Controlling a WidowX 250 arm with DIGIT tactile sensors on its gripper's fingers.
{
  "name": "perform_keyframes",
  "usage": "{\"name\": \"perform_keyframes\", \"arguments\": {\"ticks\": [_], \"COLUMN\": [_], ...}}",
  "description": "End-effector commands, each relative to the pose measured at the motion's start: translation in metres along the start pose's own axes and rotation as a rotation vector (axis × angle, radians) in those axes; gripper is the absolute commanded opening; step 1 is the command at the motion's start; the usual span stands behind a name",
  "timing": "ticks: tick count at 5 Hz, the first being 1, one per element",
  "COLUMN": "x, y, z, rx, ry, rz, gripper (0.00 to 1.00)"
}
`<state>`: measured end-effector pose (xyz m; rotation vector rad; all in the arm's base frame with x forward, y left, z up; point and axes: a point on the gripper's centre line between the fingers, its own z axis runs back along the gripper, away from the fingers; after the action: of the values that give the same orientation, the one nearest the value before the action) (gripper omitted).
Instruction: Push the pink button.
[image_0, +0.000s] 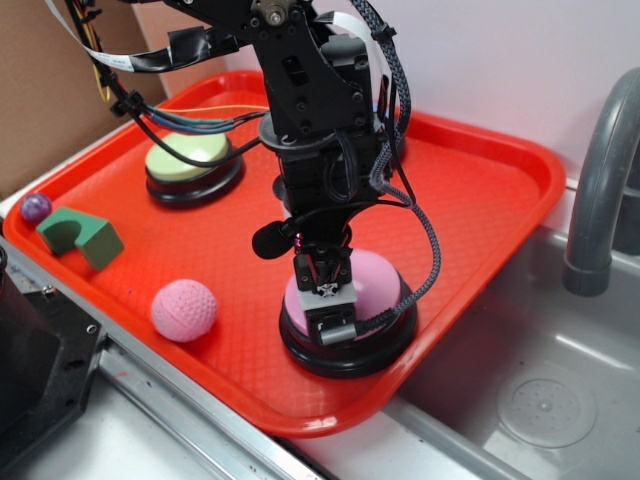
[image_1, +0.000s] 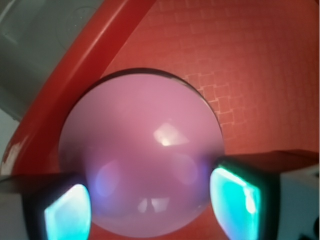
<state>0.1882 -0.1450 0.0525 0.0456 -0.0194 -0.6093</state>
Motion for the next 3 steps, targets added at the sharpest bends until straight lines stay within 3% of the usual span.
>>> {"name": "perform_keyframes", "arguments": {"ticks": [1, 3], "x": [-0.003, -0.022], "y": [0.011, 0.012], "z": [0.081, 0.096], "rx": [-0.003, -0.035], "ry": [-0.02, -0.055], "rz": [-0.005, 0.028], "gripper": [1.0, 1.0]}}
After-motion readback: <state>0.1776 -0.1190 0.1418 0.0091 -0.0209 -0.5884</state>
